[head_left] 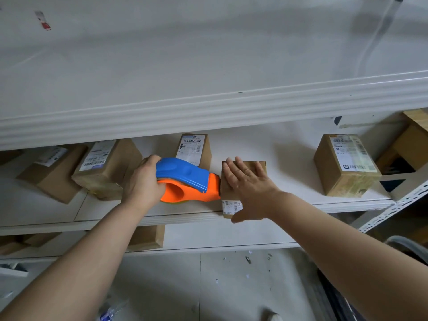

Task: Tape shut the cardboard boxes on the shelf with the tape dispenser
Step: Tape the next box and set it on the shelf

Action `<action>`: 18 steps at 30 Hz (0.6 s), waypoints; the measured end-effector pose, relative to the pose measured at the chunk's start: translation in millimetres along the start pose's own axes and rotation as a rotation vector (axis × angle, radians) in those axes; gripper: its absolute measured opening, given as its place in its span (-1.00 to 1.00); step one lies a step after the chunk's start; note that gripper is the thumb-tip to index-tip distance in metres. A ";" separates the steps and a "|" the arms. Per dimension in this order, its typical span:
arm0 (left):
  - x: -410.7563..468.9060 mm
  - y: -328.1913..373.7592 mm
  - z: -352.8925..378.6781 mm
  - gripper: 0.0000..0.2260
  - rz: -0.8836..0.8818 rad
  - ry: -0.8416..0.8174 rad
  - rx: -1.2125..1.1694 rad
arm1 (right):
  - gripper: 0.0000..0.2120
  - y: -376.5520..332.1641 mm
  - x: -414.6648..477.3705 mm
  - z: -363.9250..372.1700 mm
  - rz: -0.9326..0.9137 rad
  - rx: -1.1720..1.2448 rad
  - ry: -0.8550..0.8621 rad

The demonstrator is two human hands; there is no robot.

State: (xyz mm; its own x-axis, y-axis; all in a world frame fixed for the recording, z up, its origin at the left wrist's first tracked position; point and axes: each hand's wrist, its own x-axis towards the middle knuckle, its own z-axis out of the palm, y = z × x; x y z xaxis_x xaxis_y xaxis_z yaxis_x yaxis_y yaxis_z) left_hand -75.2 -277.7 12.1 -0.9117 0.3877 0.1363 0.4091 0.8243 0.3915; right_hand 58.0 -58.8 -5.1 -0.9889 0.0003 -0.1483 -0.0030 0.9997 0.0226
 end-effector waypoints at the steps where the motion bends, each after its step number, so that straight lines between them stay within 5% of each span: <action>1: -1.1 0.3 -0.3 -0.60 -0.001 -0.004 -0.001 | 0.16 -0.9 5.4 -2.5 0.028 0.008 -0.001; 6: -7.2 10.8 -8.7 -0.57 0.007 0.046 0.018 | 0.13 0.0 26.8 -14.1 0.131 0.176 0.006; 10: -3.0 37.0 -32.7 -0.49 0.029 0.174 0.022 | 0.10 35.8 12.0 -1.4 0.121 0.837 0.182; 14: -3.6 82.5 -14.9 -0.49 0.209 0.034 0.233 | -0.08 55.7 -6.2 44.2 0.159 0.857 0.152; 18: -3.2 98.7 7.8 -0.48 0.138 -0.012 0.276 | -0.02 62.5 -7.8 58.3 0.190 0.690 0.146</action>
State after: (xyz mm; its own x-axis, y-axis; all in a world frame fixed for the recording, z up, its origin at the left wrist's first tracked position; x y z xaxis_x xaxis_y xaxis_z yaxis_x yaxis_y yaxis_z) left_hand -31.6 -194.4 43.2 -0.8467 0.5076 0.1595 0.5261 0.8436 0.1079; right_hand 74.2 5.0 -60.2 -0.9729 0.2206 -0.0696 0.2174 0.7692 -0.6008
